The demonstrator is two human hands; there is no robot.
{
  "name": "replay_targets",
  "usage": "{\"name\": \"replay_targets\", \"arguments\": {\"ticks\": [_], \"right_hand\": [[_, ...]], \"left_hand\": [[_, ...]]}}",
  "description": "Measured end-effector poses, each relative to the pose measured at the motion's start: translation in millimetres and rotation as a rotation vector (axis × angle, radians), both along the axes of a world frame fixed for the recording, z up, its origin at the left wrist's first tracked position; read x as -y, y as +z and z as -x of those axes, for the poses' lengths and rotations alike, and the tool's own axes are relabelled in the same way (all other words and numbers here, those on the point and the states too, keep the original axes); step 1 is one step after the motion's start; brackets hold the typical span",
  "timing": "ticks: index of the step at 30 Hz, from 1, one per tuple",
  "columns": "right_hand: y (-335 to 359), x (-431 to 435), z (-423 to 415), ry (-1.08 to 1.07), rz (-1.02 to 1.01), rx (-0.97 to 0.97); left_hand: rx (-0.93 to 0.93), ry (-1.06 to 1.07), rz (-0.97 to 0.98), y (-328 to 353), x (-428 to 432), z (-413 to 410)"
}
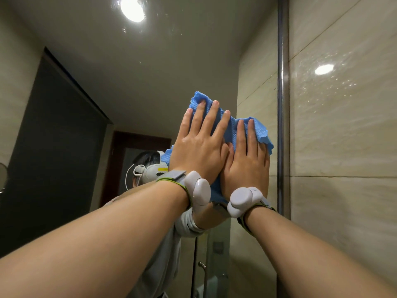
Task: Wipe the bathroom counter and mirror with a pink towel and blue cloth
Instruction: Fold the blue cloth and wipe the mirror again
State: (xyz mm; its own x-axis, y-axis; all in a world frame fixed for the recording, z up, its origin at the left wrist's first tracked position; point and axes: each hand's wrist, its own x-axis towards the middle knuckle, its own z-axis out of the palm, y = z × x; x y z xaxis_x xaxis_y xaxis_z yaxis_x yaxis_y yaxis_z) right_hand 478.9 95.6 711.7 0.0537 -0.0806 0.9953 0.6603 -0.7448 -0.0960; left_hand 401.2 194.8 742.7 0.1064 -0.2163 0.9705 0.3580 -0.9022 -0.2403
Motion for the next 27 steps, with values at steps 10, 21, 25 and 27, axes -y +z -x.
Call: {"name": "replay_targets", "arguments": {"ticks": [10,21,25,27], "right_hand": [[-26.3,9.8,1.6,-0.029,-0.012,-0.036],[-97.5,4.6,10.0,-0.072,-0.018,-0.103],[-114.6,-4.5,19.3,-0.085,-0.008,-0.149],[-116.7,-7.5,24.1,-0.077,-0.017,-0.165]], "left_hand": [[-0.02,-0.047,-0.013,-22.5,8.9,-9.7],[-0.073,-0.06,-0.036,-90.5,4.9,0.1],[-0.105,-0.054,-0.073,-107.8,-7.9,7.7],[-0.118,-0.051,-0.091,-109.6,-14.7,12.3]]}}
